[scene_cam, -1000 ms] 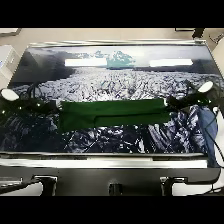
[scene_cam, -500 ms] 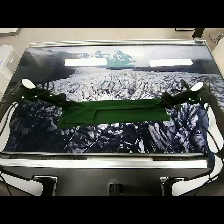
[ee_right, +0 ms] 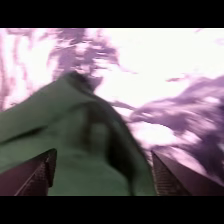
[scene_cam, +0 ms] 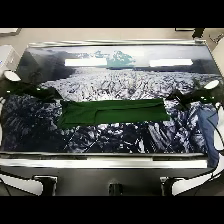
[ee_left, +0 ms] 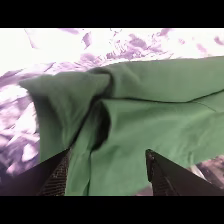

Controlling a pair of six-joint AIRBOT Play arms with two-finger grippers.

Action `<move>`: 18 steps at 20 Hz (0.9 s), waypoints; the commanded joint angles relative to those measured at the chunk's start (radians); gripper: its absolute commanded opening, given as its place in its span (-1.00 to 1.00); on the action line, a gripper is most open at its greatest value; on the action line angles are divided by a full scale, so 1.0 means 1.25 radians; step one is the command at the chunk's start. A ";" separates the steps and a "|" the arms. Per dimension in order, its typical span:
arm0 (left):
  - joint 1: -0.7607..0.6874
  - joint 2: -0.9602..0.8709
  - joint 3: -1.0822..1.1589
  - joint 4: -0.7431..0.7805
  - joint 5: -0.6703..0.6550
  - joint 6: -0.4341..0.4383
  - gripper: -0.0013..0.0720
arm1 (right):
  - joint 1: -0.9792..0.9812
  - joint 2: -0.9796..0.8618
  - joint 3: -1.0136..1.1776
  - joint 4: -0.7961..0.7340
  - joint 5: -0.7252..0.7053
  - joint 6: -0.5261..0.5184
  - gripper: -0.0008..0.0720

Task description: Fold the clothes and pants, and hang the long-sleeved shirts on hangers.

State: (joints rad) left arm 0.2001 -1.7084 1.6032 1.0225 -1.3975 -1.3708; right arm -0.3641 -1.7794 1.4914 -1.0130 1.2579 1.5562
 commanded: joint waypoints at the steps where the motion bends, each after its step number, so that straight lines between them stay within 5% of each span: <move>1: 0.029 0.051 0.025 -0.002 -0.042 -0.019 0.50 | -0.025 -0.050 0.008 0.010 0.073 -0.029 0.97; 9: -0.046 0.140 0.025 -0.002 -0.042 -0.022 0.50 | 0.040 -0.150 0.006 0.202 0.048 -0.100 0.95; 10: -0.061 0.140 0.025 -0.002 -0.042 -0.022 0.50 | 0.053 -0.150 0.007 0.199 0.036 -0.099 0.81; 13: -0.103 0.139 0.025 -0.002 -0.040 -0.022 0.50 | 0.071 -0.149 0.007 0.198 0.030 -0.100 -0.75; 16: -0.158 0.138 0.022 -0.002 -0.016 -0.023 0.48 | 0.070 -0.115 0.007 0.201 0.072 -0.115 -0.89; 18: -0.221 0.132 0.014 -0.002 0.049 -0.023 -0.10 | 0.077 -0.061 0.007 0.206 0.097 -0.116 -0.89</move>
State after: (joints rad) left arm 0.0051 -1.5387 1.6287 1.0203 -1.4139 -1.3987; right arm -0.2790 -1.9182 1.4971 -0.7963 1.3262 1.4212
